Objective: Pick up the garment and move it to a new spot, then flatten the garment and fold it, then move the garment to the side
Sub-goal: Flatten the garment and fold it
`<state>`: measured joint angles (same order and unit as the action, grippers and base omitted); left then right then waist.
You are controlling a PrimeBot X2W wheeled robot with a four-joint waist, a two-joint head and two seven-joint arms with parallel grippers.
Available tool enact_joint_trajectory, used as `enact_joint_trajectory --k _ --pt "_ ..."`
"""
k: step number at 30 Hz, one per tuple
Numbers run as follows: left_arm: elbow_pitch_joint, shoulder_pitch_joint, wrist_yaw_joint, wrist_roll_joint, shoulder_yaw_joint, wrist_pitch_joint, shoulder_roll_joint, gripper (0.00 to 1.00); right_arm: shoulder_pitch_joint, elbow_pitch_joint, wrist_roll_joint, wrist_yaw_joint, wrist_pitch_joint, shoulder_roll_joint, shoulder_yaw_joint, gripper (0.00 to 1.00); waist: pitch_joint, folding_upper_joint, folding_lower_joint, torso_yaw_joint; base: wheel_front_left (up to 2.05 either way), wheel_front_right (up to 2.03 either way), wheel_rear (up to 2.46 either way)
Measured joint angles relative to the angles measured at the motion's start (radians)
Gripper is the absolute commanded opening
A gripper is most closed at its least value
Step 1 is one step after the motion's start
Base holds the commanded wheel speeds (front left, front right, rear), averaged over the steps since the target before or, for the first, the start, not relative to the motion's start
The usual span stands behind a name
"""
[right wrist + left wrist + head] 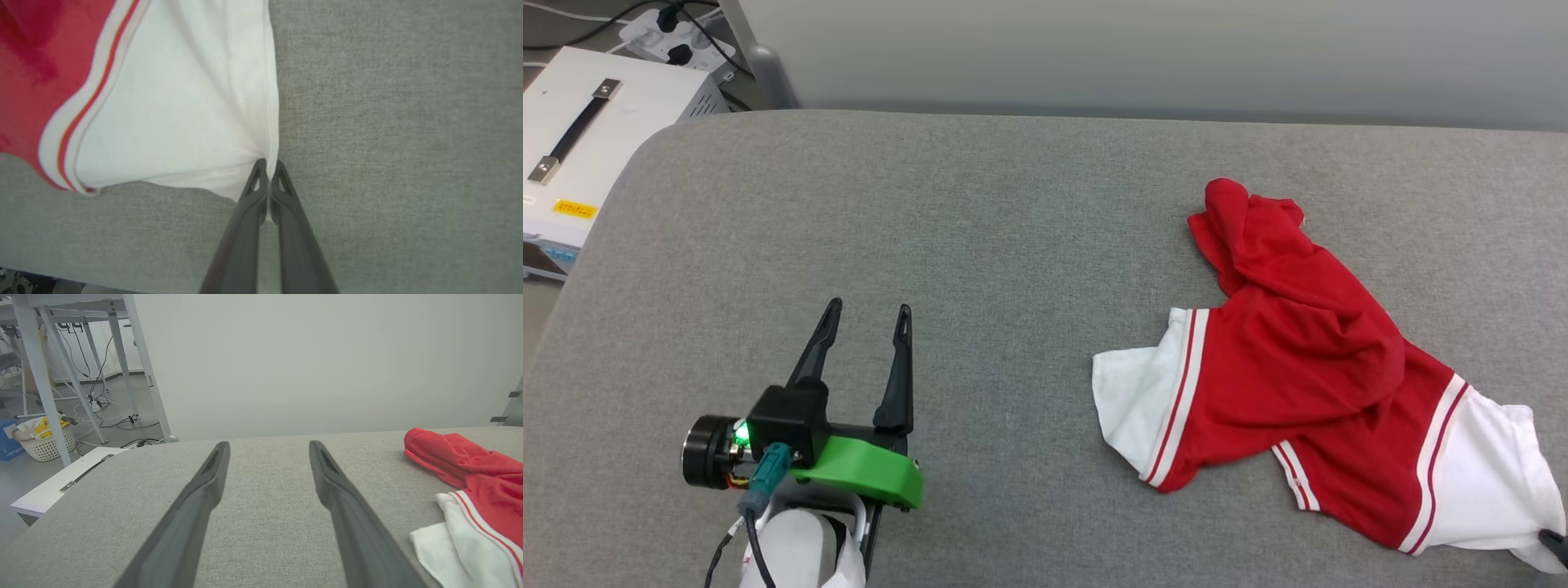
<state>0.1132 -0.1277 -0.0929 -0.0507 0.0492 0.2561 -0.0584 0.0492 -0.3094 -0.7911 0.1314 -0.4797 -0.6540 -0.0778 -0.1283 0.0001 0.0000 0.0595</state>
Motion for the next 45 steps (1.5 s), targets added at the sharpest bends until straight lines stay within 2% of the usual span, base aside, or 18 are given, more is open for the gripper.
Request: enact_joint_trajectory --k 1,6,11,15,16,20,23,27,30,33,35,38,45 --pt "0.005 -0.003 -0.002 0.000 0.004 0.000 -0.002 1.00 0.000 -0.002 0.012 0.000 0.019 0.010 0.010 1.00 -0.001 0.0000 0.0000 -0.001 0.00 0.00 0.00" --pt "0.029 -0.056 -0.022 0.000 0.024 0.000 -0.034 1.00 -0.012 0.031 0.073 0.000 0.142 0.044 0.054 1.00 0.002 0.0000 0.0000 -0.009 0.00 0.00 0.00" --pt "0.086 -0.150 -0.032 -0.027 0.093 0.000 -0.114 1.00 -0.056 0.120 0.215 0.000 0.314 0.074 0.122 1.00 0.006 0.0000 0.0000 -0.024 0.00 0.00 0.00" --pt "0.144 -0.256 -0.035 -0.106 0.232 -0.003 -0.195 1.00 -0.074 0.200 0.319 0.000 0.411 0.139 0.138 1.00 0.003 0.0000 0.0000 -0.041 0.00 0.00 0.00" --pt "0.174 -0.344 -0.035 -0.234 0.368 -0.074 -0.250 1.00 -0.075 0.247 0.383 0.000 0.456 0.187 0.131 1.00 -0.005 0.0000 0.0000 -0.052 0.00 0.00 0.00" --pt "0.180 -0.477 -0.035 -0.386 0.559 -0.202 -0.335 1.00 -0.077 0.287 0.439 0.000 0.477 0.236 0.099 1.00 -0.019 0.0000 0.0000 -0.069 0.00 0.00 0.00" --pt "0.184 -0.563 -0.035 -0.509 0.699 -0.330 -0.377 1.00 -0.078 0.291 0.470 0.000 0.477 0.258 0.066 1.00 -0.031 0.0000 0.0000 -0.084 0.00 0.00 0.00" --pt "0.202 -0.658 -0.035 -0.660 0.857 -0.539 -0.397 1.00 -0.096 0.288 0.481 0.000 0.486 0.290 0.027 1.00 -0.049 0.0000 0.0000 -0.103 0.00 0.00 0.00" --pt "0.204 -0.716 -0.035 -0.762 0.937 -0.653 -0.397 1.00 -0.116 0.280 0.491 0.000 0.496 0.304 -0.002 1.00 -0.065 0.0000 0.0000 -0.119 0.00 0.00 0.00" --pt "0.210 -0.777 -0.035 -0.813 1.032 -0.746 -0.395 1.00 -0.134 0.259 0.502 0.000 0.505 0.312 -0.032 1.00 -0.084 0.0000 0.0000 -0.134 0.00 0.00 0.00" --pt "0.232 -0.802 -0.035 -0.853 1.074 -0.779 -0.385 1.00 -0.149 0.246 0.507 0.000 0.514 0.324 -0.049 1.00 -0.096 0.0000 0.0000 -0.146 0.00 0.00 0.00" --pt "0.274 -0.841 -0.035 -0.856 1.162 -0.811 -0.380 1.00 -0.176 0.227 0.511 0.000 0.526 0.341 -0.082 1.00 -0.114 -0.0001 0.0000 -0.169 0.00 0.00 0.00" --pt "0.370 -0.873 -0.035 -0.839 1.222 -0.839 -0.369 1.00 -0.224 0.176 0.522 0.000 0.557 0.357 -0.122 1.00 -0.159 0.0000 0.0000 -0.216 0.00 0.00 0.00"
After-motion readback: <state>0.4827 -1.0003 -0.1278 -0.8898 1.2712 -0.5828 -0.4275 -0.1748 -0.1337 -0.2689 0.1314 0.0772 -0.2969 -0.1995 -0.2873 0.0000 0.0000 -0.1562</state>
